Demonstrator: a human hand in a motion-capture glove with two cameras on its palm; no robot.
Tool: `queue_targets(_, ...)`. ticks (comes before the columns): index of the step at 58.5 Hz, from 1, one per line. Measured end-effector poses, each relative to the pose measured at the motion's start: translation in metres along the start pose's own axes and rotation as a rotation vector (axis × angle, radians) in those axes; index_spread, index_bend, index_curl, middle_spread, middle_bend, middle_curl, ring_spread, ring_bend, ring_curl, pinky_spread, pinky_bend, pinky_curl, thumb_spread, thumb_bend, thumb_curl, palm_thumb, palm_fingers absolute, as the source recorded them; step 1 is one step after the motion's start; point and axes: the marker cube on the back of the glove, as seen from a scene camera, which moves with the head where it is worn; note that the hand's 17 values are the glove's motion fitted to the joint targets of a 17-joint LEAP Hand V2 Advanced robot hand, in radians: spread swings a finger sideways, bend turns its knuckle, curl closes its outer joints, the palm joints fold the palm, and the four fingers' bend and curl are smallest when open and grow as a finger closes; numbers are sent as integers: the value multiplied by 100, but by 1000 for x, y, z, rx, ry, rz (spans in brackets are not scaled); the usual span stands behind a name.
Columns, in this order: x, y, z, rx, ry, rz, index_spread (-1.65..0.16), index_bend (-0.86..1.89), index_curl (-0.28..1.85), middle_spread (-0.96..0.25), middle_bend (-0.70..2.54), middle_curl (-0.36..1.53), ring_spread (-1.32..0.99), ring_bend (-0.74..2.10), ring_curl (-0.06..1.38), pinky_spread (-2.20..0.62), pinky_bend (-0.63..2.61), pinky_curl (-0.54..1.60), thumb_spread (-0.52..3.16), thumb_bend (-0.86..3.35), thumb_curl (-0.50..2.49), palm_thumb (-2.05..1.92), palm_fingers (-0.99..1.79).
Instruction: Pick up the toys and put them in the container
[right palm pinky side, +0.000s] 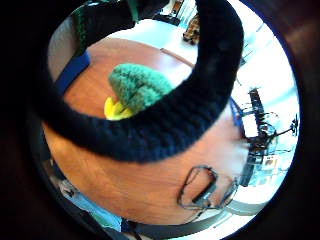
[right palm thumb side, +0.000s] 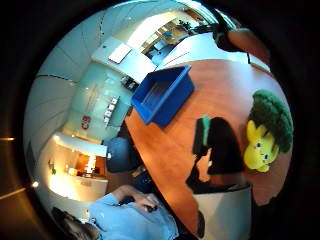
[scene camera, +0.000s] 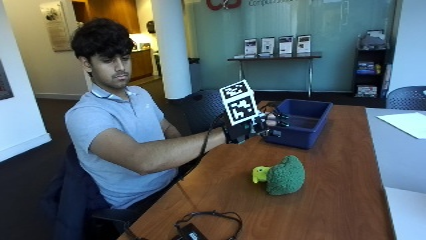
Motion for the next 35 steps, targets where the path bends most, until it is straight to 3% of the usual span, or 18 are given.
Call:
queue_targets(6, 7, -5, -5, -7, 28, 50, -21, 31, 12, -3, 14, 4, -4, 17, 4, 3, 54, 17, 84, 12, 4, 12, 14)
queue_targets(12, 19, -13, -9, -22, 45, 109, -27, 28, 16, -4, 14, 7, -4, 18, 6, 4, 63, 22, 110, 9, 9, 6, 3)
queue_targets(26, 40, -21, -4, -83, 119, 212, -33, 22, 22, -5, 15, 13, -4, 19, 11, 6, 72, 27, 129, 1, 17, -1, -6)
queue_targets(35, 52, -23, 32, -283, 163, 345, -35, 21, 26, -5, 13, 15, -3, 17, 13, 7, 76, 30, 131, -2, 21, -1, -9)
